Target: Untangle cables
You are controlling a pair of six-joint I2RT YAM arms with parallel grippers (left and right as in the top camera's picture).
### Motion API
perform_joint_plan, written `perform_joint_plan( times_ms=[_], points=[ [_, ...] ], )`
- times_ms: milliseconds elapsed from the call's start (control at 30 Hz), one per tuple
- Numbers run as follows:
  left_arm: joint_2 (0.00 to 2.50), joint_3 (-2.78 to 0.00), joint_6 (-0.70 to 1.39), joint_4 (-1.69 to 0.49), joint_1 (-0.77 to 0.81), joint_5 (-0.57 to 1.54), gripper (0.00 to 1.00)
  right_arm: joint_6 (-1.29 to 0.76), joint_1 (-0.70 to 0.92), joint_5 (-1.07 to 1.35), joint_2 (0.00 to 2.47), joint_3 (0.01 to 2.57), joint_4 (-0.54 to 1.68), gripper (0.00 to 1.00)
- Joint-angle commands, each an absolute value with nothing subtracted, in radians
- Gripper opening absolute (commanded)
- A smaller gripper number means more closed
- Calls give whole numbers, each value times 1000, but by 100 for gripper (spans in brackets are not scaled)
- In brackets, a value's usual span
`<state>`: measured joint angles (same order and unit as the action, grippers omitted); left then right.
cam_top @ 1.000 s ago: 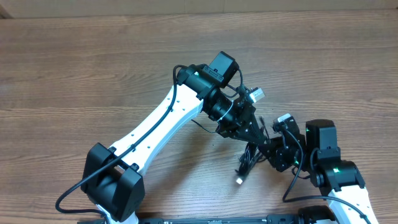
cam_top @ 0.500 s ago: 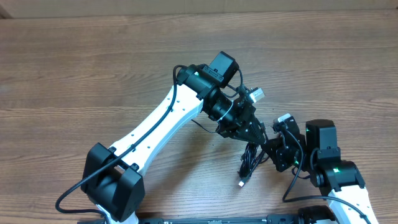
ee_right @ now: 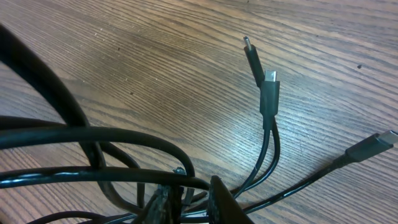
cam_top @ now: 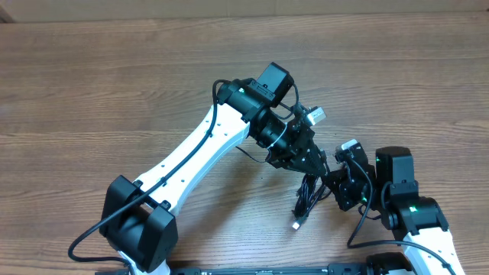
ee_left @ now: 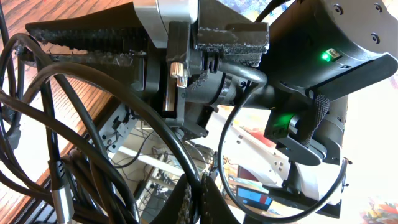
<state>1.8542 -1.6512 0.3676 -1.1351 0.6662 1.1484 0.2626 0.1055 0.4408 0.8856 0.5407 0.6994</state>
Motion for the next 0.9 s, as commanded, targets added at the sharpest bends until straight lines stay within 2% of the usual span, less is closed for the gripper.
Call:
perform_joint_plan(
  times_ms=[0, 333, 867],
  points=[
    [1837, -1665, 375, -1133, 673, 1169, 4, 265, 105, 445, 875, 577, 696, 14],
    [1837, -1665, 410, -1132, 646, 1169, 4, 149, 105, 286, 875, 578, 698, 11],
    [1837, -1665, 427, -1118, 574, 1168, 4, 145, 105, 285, 874, 587, 713, 11]
  ],
)
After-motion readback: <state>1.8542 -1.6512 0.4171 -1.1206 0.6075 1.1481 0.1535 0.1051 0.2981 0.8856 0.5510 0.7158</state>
